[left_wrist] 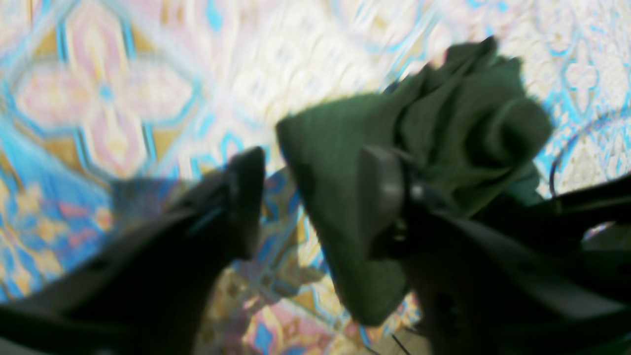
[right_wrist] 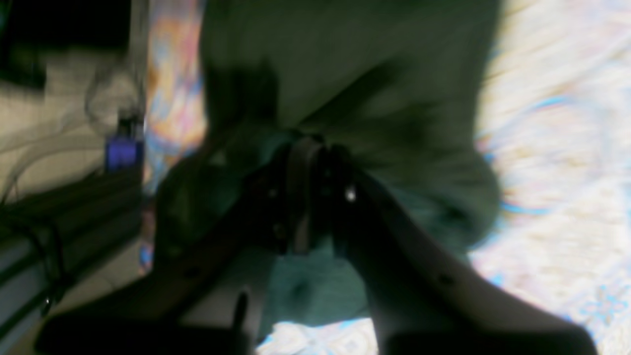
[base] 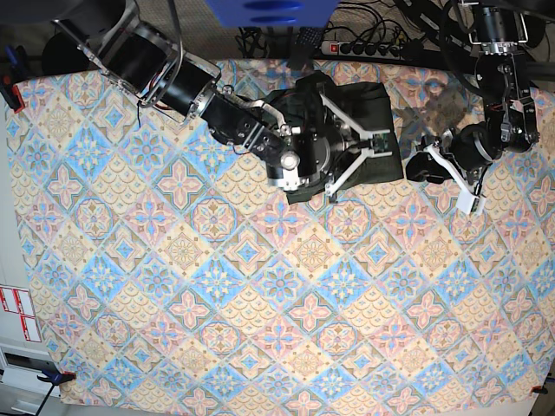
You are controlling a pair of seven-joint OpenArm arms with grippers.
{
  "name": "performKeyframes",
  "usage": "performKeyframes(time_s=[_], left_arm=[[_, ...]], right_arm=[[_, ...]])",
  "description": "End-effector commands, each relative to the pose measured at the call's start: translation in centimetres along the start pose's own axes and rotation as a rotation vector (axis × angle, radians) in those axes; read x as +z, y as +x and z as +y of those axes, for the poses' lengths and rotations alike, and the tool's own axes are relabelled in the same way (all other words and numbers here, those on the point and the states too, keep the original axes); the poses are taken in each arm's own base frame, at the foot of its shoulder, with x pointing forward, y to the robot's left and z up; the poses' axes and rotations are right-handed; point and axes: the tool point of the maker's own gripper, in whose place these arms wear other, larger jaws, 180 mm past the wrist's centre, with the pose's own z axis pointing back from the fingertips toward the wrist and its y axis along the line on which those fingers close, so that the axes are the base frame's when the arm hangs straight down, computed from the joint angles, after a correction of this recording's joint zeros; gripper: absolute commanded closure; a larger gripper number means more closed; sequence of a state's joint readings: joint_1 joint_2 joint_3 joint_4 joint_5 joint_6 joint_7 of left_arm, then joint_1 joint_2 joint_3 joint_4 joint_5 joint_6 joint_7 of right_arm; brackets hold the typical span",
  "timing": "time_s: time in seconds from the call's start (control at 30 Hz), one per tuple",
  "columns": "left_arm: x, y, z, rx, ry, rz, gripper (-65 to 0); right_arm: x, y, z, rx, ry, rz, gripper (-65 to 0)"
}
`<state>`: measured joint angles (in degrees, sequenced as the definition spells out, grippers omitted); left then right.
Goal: Fold the T-shirt properly
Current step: 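Release with the right gripper and pull it back beside the shirt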
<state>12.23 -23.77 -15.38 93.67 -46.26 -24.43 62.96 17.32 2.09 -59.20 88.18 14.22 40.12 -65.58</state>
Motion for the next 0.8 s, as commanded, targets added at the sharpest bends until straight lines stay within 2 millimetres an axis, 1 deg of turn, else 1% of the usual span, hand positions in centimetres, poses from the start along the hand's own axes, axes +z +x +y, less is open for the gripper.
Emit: performKeyframes(time_s=[0.0,0.07,0.1,0.23,0.33,0.37,0.47,0.57,0.67,0.77], left_arm=[[0.2,1.4,-0.9,-0.040,-0.022,-0.035,-21.5],[-0.1,1.3,-1.5,-0.051,-0.037,-0.025,-18.3],[-0.2,1.2,-1.7,-0.056,-0.043,-0.021,-18.1],[-0.2,1.1,-1.7,-0.056,-0.042,-0.020,-17.3],[-0.1,1.1,-1.6,-0.054,-0.039,-0.020,-17.0],[0.0,1.2,-1.4,-0.051,-0.034,-0.023,-15.8],[0.7,1.3,-0.2,-0.027,-0.004,-0.041,-13.1],[1.1,1.5,0.4,-0.015,0.011,-0.054,-12.9],[1.1,1.4,0.5,-0.014,0.013,-0.052,-12.9],[1.0,1.2,0.3,-0.017,0.009,-0.045,-12.9]], right_arm=[[1.3,-0.1,-2.3,-0.025,-0.059,-0.012,-6.1],[2.1,-1.1,-3.8,-0.079,-0.093,-0.016,-6.1],[2.3,-1.6,-4.4,-0.101,-0.105,-0.013,-6.1],[3.0,-2.2,-5.6,-0.140,-0.133,-0.021,-6.3],[2.3,-3.0,-5.5,-0.163,-0.114,-0.012,-6.3],[1.9,-3.3,-5.4,-0.174,-0.104,-0.010,-6.3],[0.9,-4.0,-5.0,-0.202,-0.078,-0.005,-6.3],[0.0,-4.4,-4.5,-0.218,-0.052,-0.004,-6.3],[-0.9,-1.9,-4.1,-0.225,-0.024,-0.049,-6.4],[-1.8,0.1,-3.7,-0.234,0.005,-0.079,-6.4]])
